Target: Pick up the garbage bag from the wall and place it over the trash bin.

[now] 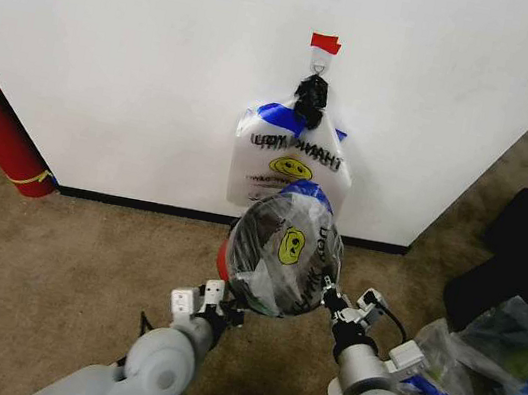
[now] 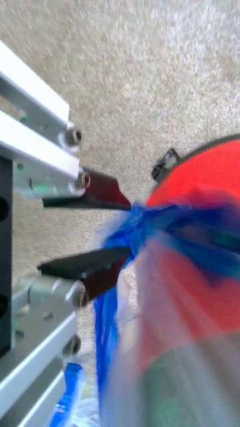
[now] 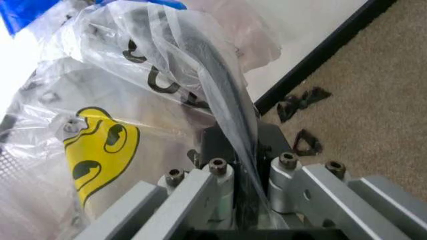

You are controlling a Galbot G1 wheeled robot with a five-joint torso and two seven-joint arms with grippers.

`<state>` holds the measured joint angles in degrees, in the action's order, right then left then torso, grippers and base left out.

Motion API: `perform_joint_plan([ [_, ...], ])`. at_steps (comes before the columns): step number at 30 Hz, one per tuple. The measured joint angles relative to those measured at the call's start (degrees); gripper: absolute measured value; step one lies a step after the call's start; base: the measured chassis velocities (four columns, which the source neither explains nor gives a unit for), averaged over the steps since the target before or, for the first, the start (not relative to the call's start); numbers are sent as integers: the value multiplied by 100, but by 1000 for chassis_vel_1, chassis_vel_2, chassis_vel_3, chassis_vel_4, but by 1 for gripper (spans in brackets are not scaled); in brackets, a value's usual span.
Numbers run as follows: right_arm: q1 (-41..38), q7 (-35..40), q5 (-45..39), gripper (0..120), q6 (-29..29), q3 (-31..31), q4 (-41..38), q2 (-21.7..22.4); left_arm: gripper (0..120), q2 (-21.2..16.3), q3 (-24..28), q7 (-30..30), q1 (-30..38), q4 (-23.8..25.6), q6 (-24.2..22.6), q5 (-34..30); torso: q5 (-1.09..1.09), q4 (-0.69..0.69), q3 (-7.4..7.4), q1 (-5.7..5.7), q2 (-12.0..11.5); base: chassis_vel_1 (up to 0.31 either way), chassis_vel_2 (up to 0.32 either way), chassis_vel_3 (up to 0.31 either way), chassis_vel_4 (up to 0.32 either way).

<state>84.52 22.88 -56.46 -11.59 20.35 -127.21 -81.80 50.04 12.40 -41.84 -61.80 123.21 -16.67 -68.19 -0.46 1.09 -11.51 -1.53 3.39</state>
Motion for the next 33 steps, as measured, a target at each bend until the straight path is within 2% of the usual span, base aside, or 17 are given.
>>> perform_joint_plan([
  [2,-17,0,0,1,5,7,30,1,32,-53,-16,5,-81,73,-9,38,0,0,0,0,0,0,0,0,0],
  [6,-82,-11,14,1,39,18,126,-11,51,-290,-153,6,-477,430,-56,322,-1,0,0,0,0,0,0,0,0],
  [8,-86,-17,26,1,43,17,138,-20,54,-318,-181,-2,-528,487,-56,373,-1,0,0,0,0,0,0,0,0],
  [10,-85,-27,82,1,67,18,171,-37,63,-385,-262,-64,-654,628,-48,568,-1,1,0,0,0,0,0,0,0],
  [12,-60,-77,226,1,113,27,194,-39,73,-449,-476,-160,-847,860,-65,753,-2,1,0,0,0,0,0,0,0],
  [17,-18,-167,595,1,220,22,270,-21,88,-643,-839,-200,-999,1295,-123,893,0,0,0,0,0,0,0,0,0],
  [19,-1,-195,765,1,267,-2,302,-24,84,-718,-900,-126,-942,1463,-126,968,0,1,0,1,0,0,0,0,0],
  [21,11,-224,1062,1,334,-67,339,-57,74,-765,-891,-10,-705,1670,-154,1014,0,0,0,0,0,0,0,0,0],
  [25,26,-257,1469,1,425,-164,394,-125,61,-819,-825,114,-181,1910,-302,760,-1,2,0,0,0,0,0,0,0],
  [27,40,-278,1581,1,452,-198,398,-146,56,-861,-799,213,18,1967,-350,645,1,2,0,0,0,0,0,0,0],
  [29,57,-318,1801,1,532,-255,419,-178,45,-933,-707,470,316,1995,-427,607,0,2,0,0,0,0,0,0,0],
  [33,49,-411,2040,1,585,-356,464,-183,33,-931,-574,541,618,1962,-632,497,1,-2,0,0,0,0,0,0,0],
])
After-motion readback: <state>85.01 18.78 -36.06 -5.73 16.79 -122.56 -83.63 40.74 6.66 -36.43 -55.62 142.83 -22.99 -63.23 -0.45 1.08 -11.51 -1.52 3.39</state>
